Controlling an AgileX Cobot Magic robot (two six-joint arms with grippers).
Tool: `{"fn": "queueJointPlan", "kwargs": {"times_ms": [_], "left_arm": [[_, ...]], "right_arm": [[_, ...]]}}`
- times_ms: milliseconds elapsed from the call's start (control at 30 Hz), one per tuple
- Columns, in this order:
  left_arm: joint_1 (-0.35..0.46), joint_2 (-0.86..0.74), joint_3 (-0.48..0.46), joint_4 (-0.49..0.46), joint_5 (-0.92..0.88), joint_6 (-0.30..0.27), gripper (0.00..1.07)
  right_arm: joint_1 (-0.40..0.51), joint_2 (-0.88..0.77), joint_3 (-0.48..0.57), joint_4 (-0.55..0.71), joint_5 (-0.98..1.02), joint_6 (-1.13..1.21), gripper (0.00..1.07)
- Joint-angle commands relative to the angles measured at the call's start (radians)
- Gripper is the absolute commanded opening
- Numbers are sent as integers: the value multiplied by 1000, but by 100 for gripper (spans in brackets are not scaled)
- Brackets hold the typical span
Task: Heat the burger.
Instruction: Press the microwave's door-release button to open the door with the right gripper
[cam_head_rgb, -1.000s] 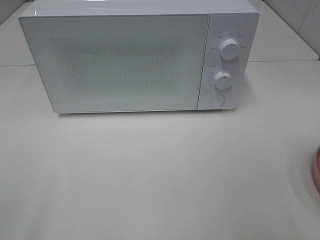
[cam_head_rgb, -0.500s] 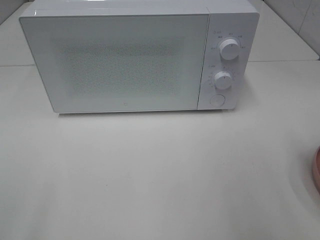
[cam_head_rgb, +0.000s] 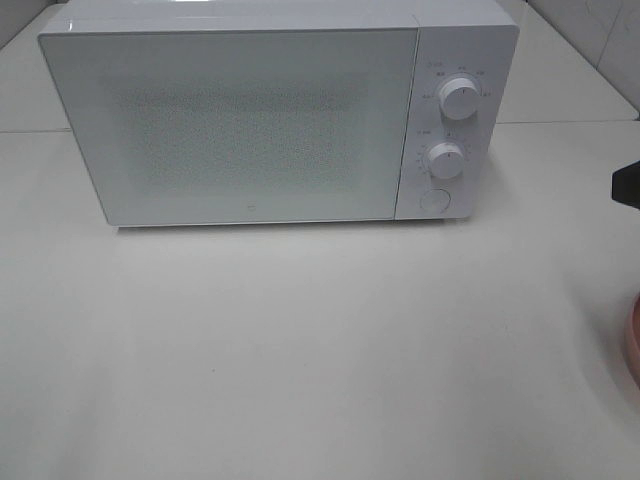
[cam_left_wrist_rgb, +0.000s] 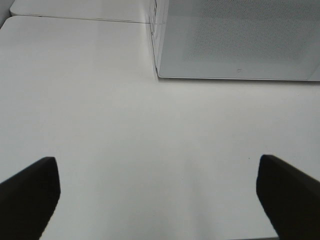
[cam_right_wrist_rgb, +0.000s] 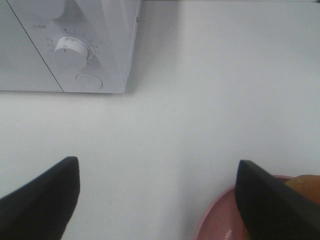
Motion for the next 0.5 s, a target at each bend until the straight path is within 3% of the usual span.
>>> {"fn": "queueJointPlan", "kwargs": {"times_ms": [33, 500], "left_arm": [[2, -16, 1, 2, -6, 0, 100], [2, -16, 1, 2, -6, 0, 100]], "right_arm": [[2, 49, -26, 19, -17, -3, 76], [28, 216, -134, 21, -20, -3, 74]]}}
